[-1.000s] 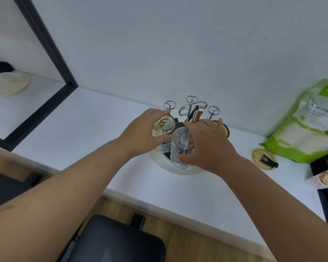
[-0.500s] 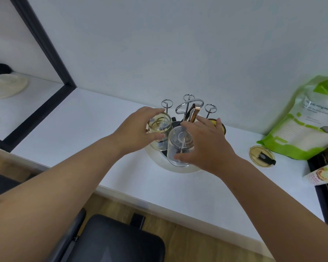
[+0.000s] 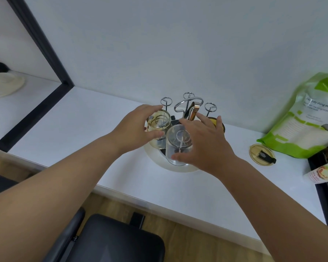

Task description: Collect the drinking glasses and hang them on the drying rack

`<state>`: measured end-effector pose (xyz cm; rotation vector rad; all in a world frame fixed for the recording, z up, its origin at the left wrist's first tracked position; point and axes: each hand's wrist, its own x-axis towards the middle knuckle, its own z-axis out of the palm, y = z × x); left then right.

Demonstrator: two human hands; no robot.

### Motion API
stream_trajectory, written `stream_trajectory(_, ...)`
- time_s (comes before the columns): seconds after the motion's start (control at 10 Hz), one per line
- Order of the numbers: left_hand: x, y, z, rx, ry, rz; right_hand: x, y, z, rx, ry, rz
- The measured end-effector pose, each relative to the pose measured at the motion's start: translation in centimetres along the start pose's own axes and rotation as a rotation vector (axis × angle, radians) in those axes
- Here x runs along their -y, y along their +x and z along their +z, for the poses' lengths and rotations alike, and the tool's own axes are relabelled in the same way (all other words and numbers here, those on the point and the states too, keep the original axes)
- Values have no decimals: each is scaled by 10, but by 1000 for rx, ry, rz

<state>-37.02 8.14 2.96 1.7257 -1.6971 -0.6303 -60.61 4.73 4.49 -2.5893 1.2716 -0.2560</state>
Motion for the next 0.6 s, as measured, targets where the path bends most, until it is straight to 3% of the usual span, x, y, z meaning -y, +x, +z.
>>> stream_trajectory(0.5, 1, -11, 2, 44, -1, -28, 0, -3, -7, 43, -3, 0)
stream_trajectory(0.6, -4, -15, 0, -19, -15, -54, -3, -2, -14, 54, 38, 21)
